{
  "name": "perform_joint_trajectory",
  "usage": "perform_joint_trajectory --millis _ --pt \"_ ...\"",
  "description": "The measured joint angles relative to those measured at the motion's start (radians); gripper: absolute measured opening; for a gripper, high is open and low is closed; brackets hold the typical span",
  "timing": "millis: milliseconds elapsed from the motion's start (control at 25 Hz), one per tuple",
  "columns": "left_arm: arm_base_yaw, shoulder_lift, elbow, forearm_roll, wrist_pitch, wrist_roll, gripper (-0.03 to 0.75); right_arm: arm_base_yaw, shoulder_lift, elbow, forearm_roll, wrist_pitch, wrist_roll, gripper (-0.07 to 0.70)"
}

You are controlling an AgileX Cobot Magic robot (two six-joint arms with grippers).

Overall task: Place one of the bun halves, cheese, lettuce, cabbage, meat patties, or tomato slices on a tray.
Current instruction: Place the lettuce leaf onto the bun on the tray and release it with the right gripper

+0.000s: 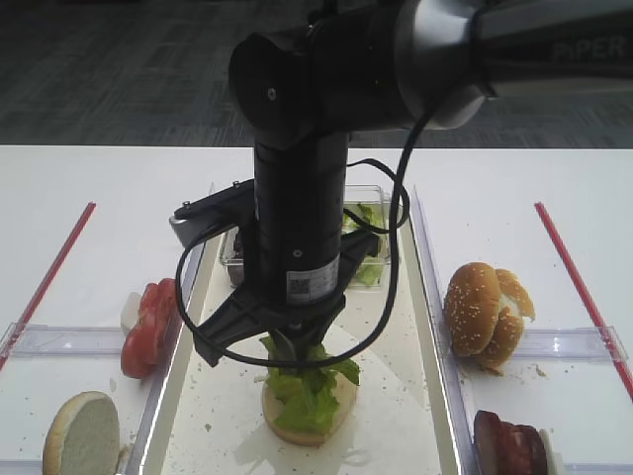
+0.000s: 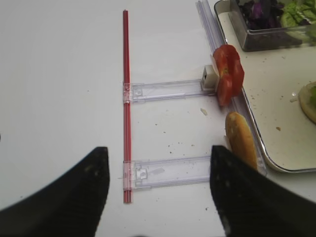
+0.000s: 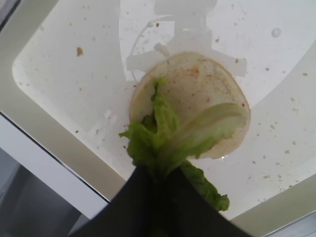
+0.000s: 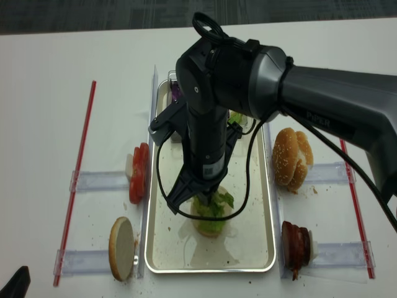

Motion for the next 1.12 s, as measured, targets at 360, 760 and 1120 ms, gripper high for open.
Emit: perform_joint_trajectory --millis 360,760,1120 --pt "0.000 0.000 0.000 0.000 0.000 0.000 0.409 0.000 0.052 0.000 0.012 -0.002 -0.006 0.092" --pt "0.000 0.000 0.000 0.000 0.000 0.000 0.409 0.000 0.068 0.000 -0.010 -0.004 -0.013 0.092" --pt "0.000 0.000 0.000 0.000 0.000 0.000 0.409 0.000 0.068 0.000 -0.006 -0.006 -0.036 0.315"
